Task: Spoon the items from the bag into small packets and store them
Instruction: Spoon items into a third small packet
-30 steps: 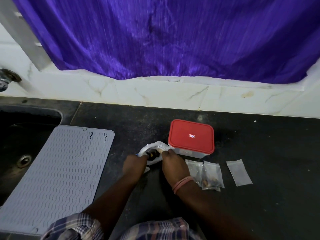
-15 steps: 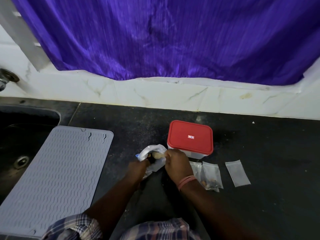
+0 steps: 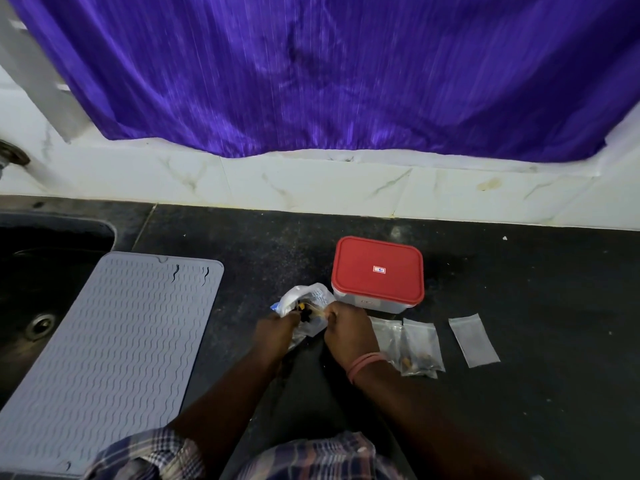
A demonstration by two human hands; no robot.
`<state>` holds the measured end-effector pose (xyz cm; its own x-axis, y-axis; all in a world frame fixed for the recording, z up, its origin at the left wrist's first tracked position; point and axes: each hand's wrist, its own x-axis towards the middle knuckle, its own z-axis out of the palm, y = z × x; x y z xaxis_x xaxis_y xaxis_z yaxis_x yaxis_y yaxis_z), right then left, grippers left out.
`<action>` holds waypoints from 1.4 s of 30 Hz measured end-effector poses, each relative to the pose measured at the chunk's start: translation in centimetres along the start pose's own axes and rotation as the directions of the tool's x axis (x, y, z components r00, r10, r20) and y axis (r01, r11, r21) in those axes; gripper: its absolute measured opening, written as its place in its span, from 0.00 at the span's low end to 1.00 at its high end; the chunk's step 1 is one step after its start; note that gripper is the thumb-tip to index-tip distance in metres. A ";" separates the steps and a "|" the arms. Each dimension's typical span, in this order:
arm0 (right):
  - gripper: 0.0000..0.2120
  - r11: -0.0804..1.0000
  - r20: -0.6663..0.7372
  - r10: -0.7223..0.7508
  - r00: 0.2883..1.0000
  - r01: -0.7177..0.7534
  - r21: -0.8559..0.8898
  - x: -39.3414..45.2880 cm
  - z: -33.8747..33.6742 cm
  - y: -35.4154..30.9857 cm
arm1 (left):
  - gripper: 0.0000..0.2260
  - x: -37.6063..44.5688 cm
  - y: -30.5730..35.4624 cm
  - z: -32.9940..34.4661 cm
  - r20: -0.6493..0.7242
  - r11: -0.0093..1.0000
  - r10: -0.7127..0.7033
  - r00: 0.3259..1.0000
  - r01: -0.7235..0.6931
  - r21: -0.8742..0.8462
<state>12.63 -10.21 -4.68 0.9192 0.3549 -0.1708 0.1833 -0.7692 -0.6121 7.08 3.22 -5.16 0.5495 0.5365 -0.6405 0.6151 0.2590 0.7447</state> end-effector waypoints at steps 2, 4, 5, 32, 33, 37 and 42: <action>0.07 0.962 0.001 0.186 0.983 -0.183 0.203 0.2 0.4 0.4 | 0.03 -0.2 0.1 0.0 0.008 1.000 0.013 1.000 -0.013 0.006; 0.08 0.862 0.049 0.363 0.930 -0.356 0.361 0.8 0.8 1.6 | 0.02 -0.1 0.1 -0.2 0.032 0.999 0.027 0.999 -0.028 0.025; 0.09 0.830 0.073 0.398 0.915 -0.393 0.396 1.1 1.0 2.3 | 0.03 -0.2 0.3 -0.3 0.042 0.999 0.024 0.999 -0.025 0.034; 0.09 0.750 0.119 0.266 0.957 -0.283 0.599 -0.8 -3.1 -1.7 | 0.04 -0.5 2.0 -6.6 0.034 0.990 0.003 0.999 -0.007 0.138; 0.09 0.752 0.128 0.251 0.959 -0.277 0.599 -0.9 -3.2 -2.0 | 0.03 -0.8 2.2 -6.6 0.020 0.990 0.038 0.999 -0.040 0.132; 0.09 0.750 0.152 0.220 0.964 -0.267 0.605 -1.3 -2.9 -2.8 | 0.03 -1.3 2.5 -6.3 -0.005 0.985 0.111 0.994 -0.110 0.137; 0.09 0.842 0.079 0.210 0.975 -0.221 0.492 -1.5 -2.0 -3.1 | 0.06 -1.1 2.6 -5.7 0.001 0.982 0.121 0.993 -0.120 0.146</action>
<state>11.37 -9.42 -1.01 0.9068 0.2264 -0.3557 -0.2205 -0.4645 -0.8577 4.83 7.87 -1.42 0.6204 0.5632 -0.5458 0.6207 0.0727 0.7806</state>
